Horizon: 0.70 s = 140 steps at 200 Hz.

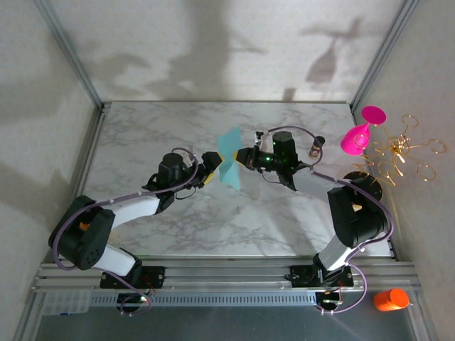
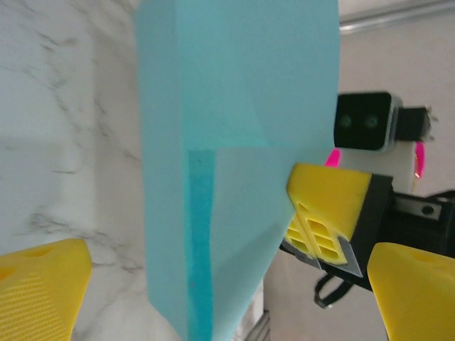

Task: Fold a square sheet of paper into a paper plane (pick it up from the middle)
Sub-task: Turn over the paper at the center of the table.

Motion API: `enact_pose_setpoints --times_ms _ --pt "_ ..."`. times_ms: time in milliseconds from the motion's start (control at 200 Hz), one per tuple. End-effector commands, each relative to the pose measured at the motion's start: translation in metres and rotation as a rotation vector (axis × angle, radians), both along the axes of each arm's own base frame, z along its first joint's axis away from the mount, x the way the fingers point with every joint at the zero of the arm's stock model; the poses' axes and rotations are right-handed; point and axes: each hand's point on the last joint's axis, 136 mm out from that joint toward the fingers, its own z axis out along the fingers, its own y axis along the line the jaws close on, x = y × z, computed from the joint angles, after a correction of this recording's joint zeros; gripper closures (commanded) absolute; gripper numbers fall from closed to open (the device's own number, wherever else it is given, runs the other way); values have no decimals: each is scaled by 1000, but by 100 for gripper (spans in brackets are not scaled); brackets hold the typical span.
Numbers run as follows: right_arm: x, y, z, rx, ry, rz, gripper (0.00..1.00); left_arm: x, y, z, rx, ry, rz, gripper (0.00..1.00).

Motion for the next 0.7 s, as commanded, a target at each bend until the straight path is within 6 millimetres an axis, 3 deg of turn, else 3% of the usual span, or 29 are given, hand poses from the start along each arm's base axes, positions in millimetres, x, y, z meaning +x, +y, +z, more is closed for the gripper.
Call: enact_pose_setpoints --times_ms 0,170,456,696 --pt "-3 5 20 86 6 57 100 -5 -16 19 -63 -63 -74 1" --pt "-5 5 19 102 39 72 100 -2 -26 23 -116 -56 -112 7" --pt "-3 0 11 103 70 60 100 -2 -28 35 -162 -85 -124 45" --pt "-3 -1 6 97 79 57 98 1 -25 35 -157 -84 -108 68"
